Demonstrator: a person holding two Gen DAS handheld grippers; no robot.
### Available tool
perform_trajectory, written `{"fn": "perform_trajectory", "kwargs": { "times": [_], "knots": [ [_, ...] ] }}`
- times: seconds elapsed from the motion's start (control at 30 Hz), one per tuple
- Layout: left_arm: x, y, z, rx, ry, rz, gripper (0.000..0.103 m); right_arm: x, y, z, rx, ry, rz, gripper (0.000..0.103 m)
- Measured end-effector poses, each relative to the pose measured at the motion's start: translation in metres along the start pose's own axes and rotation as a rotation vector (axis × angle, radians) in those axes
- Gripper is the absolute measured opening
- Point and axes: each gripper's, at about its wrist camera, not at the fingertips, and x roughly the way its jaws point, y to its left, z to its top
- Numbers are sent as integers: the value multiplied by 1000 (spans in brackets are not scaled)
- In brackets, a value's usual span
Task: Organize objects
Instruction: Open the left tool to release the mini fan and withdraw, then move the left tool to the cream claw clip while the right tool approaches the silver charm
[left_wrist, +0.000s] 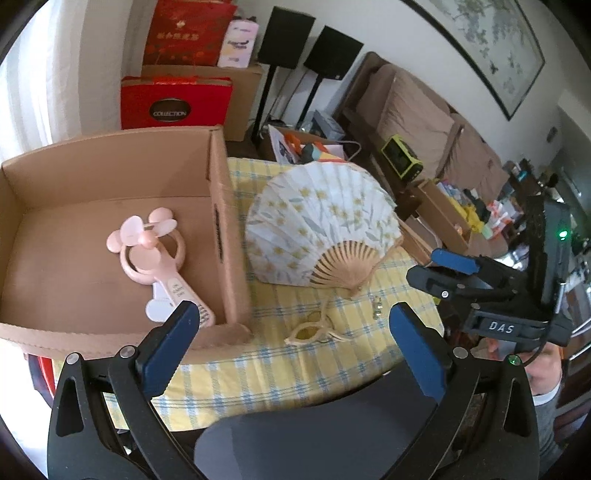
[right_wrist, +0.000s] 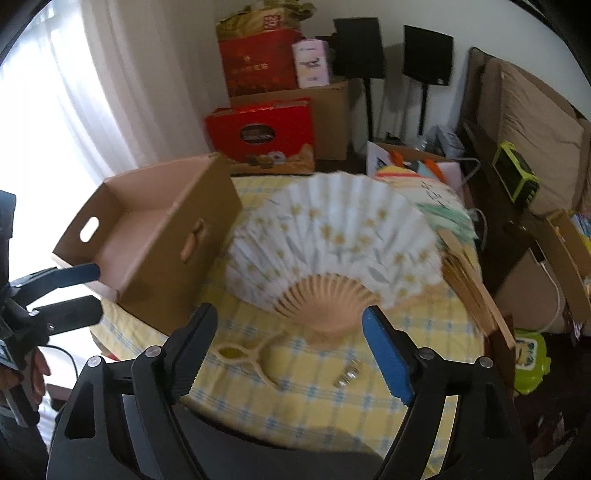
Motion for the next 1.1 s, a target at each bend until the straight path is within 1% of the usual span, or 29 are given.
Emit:
{"fn": "perform_trajectory", "kwargs": {
  "times": [0.27, 0.3, 0.4, 0.47, 0.57, 0.7, 0.87, 0.93, 1.0, 1.03, 1.1],
  "knots": [
    [11, -26, -15, 47, 13, -15, 103, 3, -28, -30, 72, 42, -40, 82],
    [13, -30, -17, 60, 11, -9, 103, 4, -32, -34, 77, 45, -50, 82],
    [19, -45, -25, 141, -15, 70, 103, 10, -43, -43, 104, 64, -58, 82],
    [23, -51, -31, 163, -3, 75, 103, 14, -48, -49, 122, 77, -56, 82],
    [26, -61, -37, 202, -12, 70, 103, 17, -54, -56, 137, 87, -57, 81],
    [40, -73, -46, 250, 23, 63, 103, 22, -61, -63, 158, 93, -60, 81],
    [53, -79, -52, 273, 26, 63, 103, 26, -70, -68, 203, 108, -57, 74],
    [61, -79, -52, 278, 42, 69, 102, 27, -73, -69, 219, 111, -49, 66],
    [70, -79, -51, 288, 59, 68, 100, 29, -74, -70, 224, 114, -50, 65],
    [76, -78, -51, 296, 72, 77, 98, 30, -74, -70, 226, 116, -48, 62],
    [84, -78, -49, 305, 98, 85, 83, 35, -74, -69, 230, 130, -40, 60]
  ]
}}
